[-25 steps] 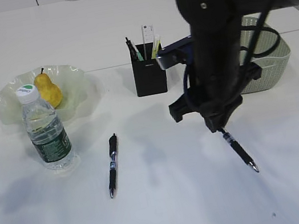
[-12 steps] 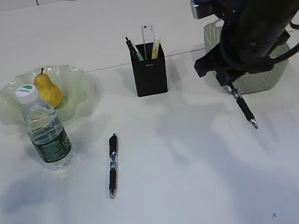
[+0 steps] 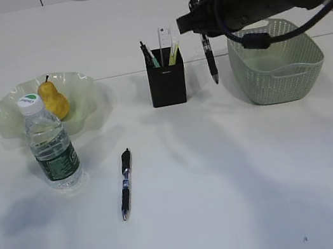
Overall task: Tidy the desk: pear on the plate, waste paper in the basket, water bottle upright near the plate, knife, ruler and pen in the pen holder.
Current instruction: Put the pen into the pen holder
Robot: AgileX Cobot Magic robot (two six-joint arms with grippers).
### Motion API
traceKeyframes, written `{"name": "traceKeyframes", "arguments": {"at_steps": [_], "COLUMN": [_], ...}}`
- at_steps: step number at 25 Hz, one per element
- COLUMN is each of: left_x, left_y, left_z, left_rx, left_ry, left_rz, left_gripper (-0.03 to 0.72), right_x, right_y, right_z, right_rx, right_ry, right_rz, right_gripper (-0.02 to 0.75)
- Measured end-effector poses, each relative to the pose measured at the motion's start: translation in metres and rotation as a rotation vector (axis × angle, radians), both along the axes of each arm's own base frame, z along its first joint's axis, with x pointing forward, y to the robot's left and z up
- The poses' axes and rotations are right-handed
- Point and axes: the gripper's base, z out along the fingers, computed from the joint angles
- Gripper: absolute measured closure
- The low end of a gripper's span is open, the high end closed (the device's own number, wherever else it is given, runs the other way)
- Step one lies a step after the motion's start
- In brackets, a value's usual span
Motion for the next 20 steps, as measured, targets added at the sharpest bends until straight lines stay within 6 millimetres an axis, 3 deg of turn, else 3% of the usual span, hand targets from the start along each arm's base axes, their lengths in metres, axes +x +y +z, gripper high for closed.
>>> {"name": "traceKeyframes", "arguments": {"at_steps": [7,20], "left_x": [0.0,0.001], "left_y": [0.0,0.001], "left_z": [0.0,0.0], "left_rx": [0.001,0.015], "left_ry": [-0.006,-0.018], "left_rz": [0.001,0.001], "left_gripper": [0.223,0.223], "right_x": [0.036,0.097], "right_y": [0.015,0.041], "right_z": [-0.002,-0.031], "right_rx": [0.065,0.052], "right_ry": [-0.168,-0.342], "right_rz": [0.028,0.102], "right_gripper": [0.657,0.657]}}
